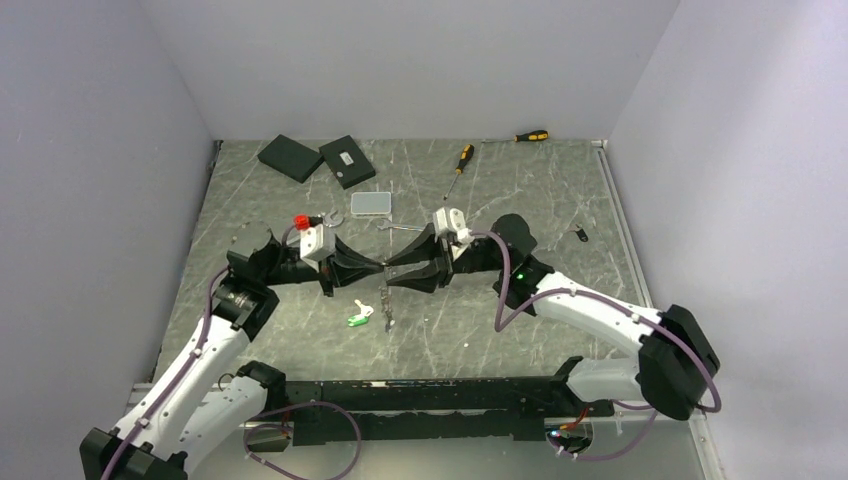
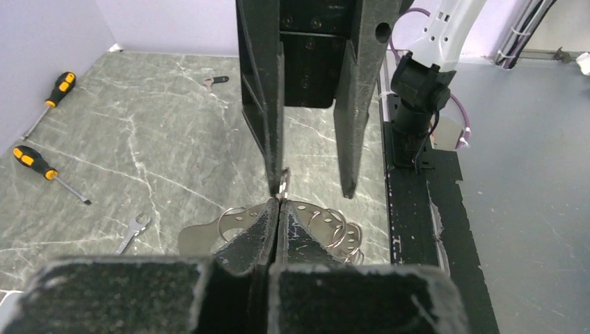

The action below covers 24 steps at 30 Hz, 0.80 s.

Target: Put the keys on the keyring

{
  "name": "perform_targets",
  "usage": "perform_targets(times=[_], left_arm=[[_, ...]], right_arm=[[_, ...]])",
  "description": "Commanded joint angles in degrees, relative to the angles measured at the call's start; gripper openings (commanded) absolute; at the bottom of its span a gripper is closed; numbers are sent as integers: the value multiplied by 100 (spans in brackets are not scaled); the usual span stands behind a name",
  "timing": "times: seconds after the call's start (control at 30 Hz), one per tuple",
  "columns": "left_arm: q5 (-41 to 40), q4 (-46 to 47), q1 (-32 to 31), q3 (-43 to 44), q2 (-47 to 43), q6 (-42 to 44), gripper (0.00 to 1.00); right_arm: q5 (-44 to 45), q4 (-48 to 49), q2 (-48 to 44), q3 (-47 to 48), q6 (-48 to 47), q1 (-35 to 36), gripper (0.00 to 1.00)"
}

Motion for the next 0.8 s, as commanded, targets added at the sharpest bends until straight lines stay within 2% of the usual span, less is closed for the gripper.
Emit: perform_targets(times=[0.0, 0.17, 0.23, 0.3, 0.4, 0.6, 0.77], left_arm=[[40, -750, -63, 405, 4, 714, 0], [-226, -1860, -68, 649, 188, 1397, 0], [-342, -2037, -79, 686, 223, 1504, 0], [-512, -2136, -108, 685, 248, 1570, 0], [-826, -2315, -182, 732, 319, 1674, 0], [-1075, -2607, -306, 881, 531, 1822, 0], [-1164, -2632, -360, 891, 541, 1793, 0]], right_arm=[[719, -2010, -438, 467, -1487, 78, 43], [1347, -3306, -508, 940, -2037, 164, 44], [1766, -3987, -395, 1226, -2268, 252, 41], [1884, -4415, -250, 1486, -2439, 314, 38], [1963, -5130, -120, 1818, -2707, 428, 38], [2088, -5679, 34, 2067, -2887, 512, 36], [1996, -5730, 339, 2160, -2818, 534, 36]])
